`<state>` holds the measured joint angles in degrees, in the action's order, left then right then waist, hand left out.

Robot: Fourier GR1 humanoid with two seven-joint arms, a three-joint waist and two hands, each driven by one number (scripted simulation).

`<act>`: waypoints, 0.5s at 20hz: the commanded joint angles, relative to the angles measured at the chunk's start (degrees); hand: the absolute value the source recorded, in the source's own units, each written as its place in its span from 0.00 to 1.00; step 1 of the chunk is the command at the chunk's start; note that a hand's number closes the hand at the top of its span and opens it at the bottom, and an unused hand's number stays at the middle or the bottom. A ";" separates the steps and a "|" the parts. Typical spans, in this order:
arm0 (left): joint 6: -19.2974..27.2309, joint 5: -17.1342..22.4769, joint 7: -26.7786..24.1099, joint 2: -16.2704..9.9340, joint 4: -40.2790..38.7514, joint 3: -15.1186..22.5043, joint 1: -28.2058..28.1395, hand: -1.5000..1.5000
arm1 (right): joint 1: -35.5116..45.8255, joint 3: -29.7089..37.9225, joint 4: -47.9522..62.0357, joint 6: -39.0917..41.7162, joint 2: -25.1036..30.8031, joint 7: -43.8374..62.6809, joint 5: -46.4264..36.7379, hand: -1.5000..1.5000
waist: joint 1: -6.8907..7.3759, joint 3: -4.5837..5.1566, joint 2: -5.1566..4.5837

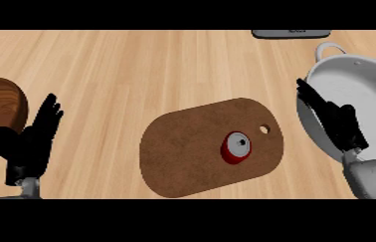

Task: Pick the can from the cutting board and place it in the pot

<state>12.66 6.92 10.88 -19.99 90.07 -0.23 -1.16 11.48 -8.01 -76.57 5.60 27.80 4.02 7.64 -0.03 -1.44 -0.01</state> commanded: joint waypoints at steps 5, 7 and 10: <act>-8.81 -0.62 -0.39 2.56 -3.43 9.35 3.12 0.50 | -0.09 -11.42 -15.99 -6.95 -11.16 10.17 -5.13 1.00 | -1.77 1.67 0.37; -8.87 0.36 0.53 3.75 -3.39 10.13 1.05 0.50 | 4.16 -9.61 -11.79 -9.93 5.13 6.29 -23.35 1.00 | -3.57 3.31 1.69; -10.87 1.20 -0.15 4.97 -4.74 11.87 0.04 0.50 | 0.89 -6.09 -19.92 -29.05 -10.23 -1.11 -23.57 0.00 | -4.57 1.59 1.17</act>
<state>3.92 7.39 10.84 -16.71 86.72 9.05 -0.53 12.77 -14.60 -90.93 -10.93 21.64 7.49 -8.22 -3.11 0.34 1.03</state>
